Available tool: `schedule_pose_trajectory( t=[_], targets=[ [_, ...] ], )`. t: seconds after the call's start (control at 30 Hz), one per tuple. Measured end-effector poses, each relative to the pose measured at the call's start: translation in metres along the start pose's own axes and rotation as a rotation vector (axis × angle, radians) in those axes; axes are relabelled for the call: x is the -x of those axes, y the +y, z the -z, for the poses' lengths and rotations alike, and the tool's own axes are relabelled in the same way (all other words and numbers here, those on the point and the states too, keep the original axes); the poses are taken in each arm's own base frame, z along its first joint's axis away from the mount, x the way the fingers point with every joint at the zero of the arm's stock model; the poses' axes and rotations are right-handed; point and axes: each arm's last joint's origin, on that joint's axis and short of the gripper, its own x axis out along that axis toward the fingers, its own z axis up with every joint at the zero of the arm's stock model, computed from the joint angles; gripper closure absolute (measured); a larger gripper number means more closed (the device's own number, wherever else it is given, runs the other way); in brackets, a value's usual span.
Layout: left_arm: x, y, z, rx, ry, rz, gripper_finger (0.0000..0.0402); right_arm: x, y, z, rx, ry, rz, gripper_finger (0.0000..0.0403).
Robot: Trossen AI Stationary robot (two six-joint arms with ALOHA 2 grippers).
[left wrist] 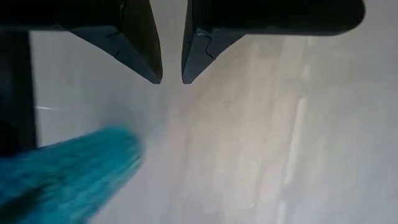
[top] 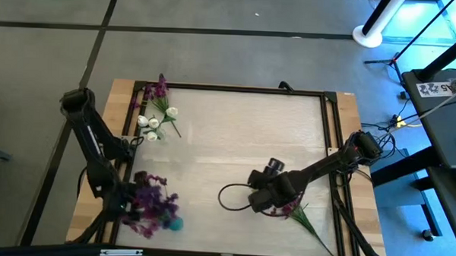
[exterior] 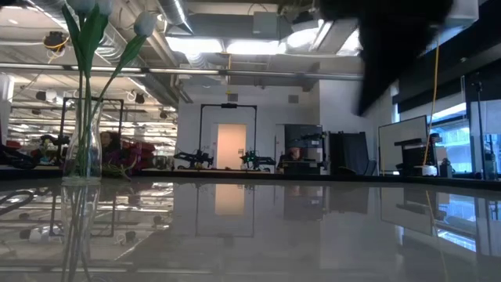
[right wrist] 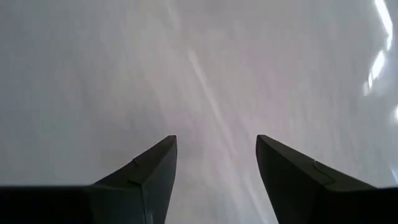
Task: Sort flowers into vase by color
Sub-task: Adjust the transparent blue vase, then put the violet flower into the transparent blue vase
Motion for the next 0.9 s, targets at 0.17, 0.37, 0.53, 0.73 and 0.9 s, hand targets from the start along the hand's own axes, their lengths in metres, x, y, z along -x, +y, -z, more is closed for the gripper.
schedule_pose_trajectory(
  t=[0.17,0.37,0.53,0.73,0.9],
  targets=[
    [0.018,0.019,0.0,0.038,-0.01,-0.061,0.0343,0.002,-0.009,0.014,-0.018,0.218,0.024,0.0184],
    [0.02,0.01,-0.015,-0.022,-0.154,0.029,0.0343,0.002,-0.009,0.013,-0.039,0.207,0.021,0.0184],
    [0.019,-0.001,-0.025,-0.079,-0.216,0.125,0.0343,0.001,-0.007,0.01,-0.034,0.165,0.013,0.0184],
    [0.019,-0.005,-0.03,-0.12,-0.248,0.151,0.0343,0.001,-0.007,0.01,-0.031,0.164,0.013,0.0184],
    [0.021,-0.004,-0.03,-0.136,-0.224,0.145,0.0343,0.001,-0.006,0.009,0.001,0.146,0.005,0.0184]
  ],
)
